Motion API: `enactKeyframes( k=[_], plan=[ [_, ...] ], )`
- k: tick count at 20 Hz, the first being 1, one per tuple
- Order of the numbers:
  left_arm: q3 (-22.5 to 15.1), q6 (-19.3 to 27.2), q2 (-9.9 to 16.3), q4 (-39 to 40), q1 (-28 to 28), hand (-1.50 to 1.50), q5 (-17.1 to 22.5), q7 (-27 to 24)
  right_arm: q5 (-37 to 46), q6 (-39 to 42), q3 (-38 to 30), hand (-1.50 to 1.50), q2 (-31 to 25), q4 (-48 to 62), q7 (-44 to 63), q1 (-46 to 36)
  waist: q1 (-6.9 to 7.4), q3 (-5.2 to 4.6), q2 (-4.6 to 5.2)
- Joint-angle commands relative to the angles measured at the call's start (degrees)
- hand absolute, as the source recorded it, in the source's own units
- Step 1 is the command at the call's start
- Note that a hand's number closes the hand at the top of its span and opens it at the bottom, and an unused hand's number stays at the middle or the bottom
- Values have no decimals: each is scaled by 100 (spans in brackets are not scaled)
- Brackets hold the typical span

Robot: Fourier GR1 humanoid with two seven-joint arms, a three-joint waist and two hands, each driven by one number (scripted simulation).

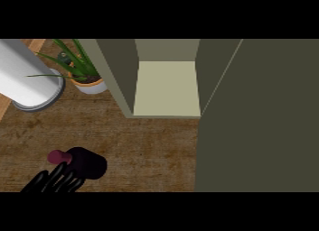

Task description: Pick up the wine, place it into the cabinet and close the cabinet

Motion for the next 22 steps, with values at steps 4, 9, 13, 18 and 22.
enactKeyframes(
  k=[4, 9, 13, 18, 22],
  plan=[
    [274, 283, 143, -1282, 312, -150, 847, 282, -180, -231, -115, -150, -66, -665, 621, -172, -1, 0, -5],
    [690, 478, 260, -1443, 437, -150, 1050, 356, -233, -150, -254, -150, -157, -614, 604, -210, 3, 5, -16],
    [1242, 293, 457, -959, 152, -150, 1349, 251, 41, -464, 51, -150, -44, -643, 1050, -581, 4, -6, -2],
    [1727, 339, 576, -769, 50, -150, 1633, 249, 71, -526, 175, -150, 13, -947, 1090, -408, -49, -5, -20],
    [2077, 389, 742, -580, -114, -150, 1949, 470, 106, -568, 39, -150, -62, -781, 1124, -686, -24, -2, -3]
  ],
)
